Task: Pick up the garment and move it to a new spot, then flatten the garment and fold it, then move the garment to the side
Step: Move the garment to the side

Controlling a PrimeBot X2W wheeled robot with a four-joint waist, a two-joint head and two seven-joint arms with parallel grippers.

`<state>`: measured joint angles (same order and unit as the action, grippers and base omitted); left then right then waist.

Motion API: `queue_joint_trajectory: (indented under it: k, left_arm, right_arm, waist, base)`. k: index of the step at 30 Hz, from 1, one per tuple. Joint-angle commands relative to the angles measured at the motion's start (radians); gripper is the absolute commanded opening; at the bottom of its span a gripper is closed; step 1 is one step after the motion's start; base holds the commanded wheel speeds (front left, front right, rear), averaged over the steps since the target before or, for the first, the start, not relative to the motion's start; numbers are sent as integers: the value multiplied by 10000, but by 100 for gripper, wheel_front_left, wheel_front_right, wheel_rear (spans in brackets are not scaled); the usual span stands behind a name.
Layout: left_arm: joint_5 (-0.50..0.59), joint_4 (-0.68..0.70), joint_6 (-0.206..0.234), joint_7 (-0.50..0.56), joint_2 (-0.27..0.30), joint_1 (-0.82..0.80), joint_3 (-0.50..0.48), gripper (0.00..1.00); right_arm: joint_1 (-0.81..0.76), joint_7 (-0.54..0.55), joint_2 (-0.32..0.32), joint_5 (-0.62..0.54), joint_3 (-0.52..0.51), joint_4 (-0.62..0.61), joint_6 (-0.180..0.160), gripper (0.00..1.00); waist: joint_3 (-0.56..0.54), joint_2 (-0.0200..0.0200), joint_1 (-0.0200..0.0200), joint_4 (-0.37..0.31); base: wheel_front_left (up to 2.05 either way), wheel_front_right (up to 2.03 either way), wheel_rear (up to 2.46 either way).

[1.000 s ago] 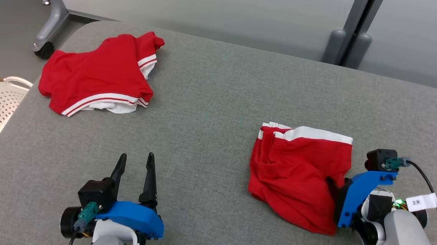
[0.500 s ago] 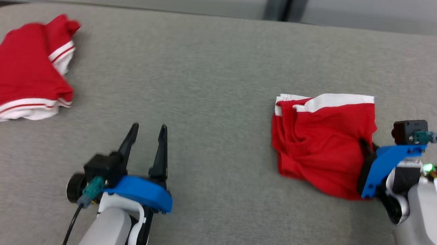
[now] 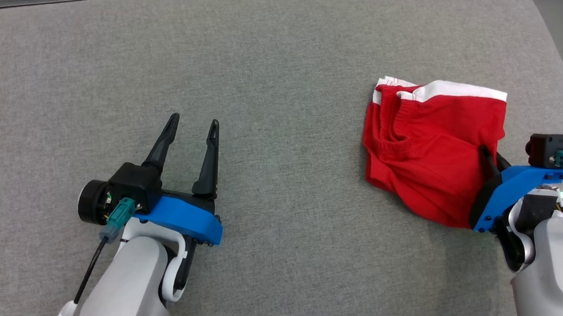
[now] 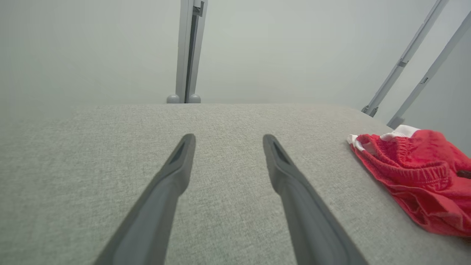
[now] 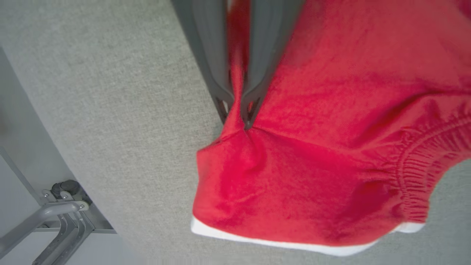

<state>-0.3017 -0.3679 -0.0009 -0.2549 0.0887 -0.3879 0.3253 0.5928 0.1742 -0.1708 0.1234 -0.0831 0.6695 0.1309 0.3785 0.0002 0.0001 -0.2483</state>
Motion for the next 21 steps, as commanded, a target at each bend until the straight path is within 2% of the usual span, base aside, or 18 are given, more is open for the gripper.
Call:
queue_joint_trajectory:
  k: [1,5,10,14,21]
  left_arm:
    - [35,73,-10,49,46,-73,-15,100]
    - [57,360,60,143,148,-6,34,100]
    - [87,769,215,277,282,111,-16,100]
    - [93,1083,344,385,374,199,-46,100]
    - [79,1573,533,535,550,428,-74,100]
  right_arm:
    - [216,-121,32,-16,1,64,-2,0]
    - [454,-642,-28,-227,101,324,-2,0]
    - [1068,-879,-401,-617,293,829,-2,0]
    - [1677,-876,-1102,-880,390,1271,-2,0]
    - [2413,-712,-2738,-1215,386,1985,-2,0]
  waist:
    - [-58,-2,-1,-61]
    - [-87,-2,-1,37]
    - [29,-2,-1,454]
    - [192,-2,-1,905]
    - [520,-2,-1,1542]
  base:
    - [0,0,0]
    - [0,0,0]
    - [0,0,0]
    - [0,0,0]
    - [0,0,0]
